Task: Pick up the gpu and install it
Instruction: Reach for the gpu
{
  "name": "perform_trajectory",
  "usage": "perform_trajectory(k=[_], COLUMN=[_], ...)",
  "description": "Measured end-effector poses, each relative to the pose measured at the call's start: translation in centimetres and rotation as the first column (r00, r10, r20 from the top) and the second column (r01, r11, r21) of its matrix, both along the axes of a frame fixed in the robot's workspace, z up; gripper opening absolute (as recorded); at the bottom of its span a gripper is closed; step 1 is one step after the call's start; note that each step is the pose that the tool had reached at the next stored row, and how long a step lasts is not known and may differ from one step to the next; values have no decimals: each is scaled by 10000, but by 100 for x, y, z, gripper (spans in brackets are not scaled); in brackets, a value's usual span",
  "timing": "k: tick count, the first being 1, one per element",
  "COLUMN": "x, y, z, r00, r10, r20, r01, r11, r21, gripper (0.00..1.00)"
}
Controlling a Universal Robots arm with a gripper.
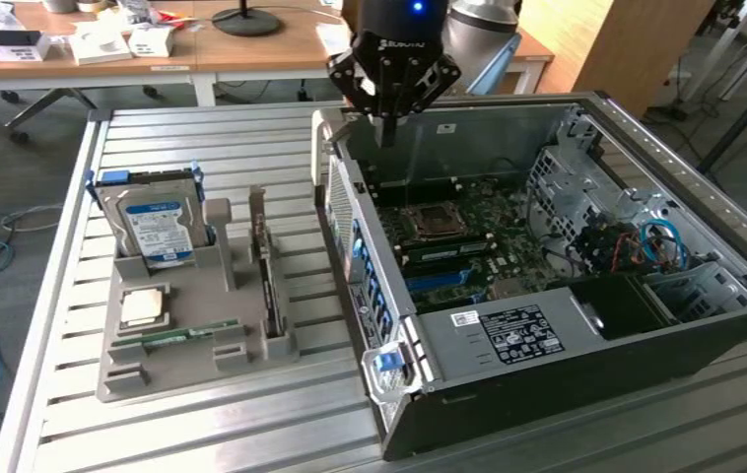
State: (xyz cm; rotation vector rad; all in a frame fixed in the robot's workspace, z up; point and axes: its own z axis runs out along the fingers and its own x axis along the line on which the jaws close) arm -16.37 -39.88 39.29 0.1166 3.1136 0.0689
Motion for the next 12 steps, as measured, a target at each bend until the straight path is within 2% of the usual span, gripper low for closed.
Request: perform_trajectory(k=[12], x=[-264], y=[0], z=[-3], r00=[10000], r10=[-2], r20=[0], r01=[2], r11=[10000], r21=[0], gripper=[11])
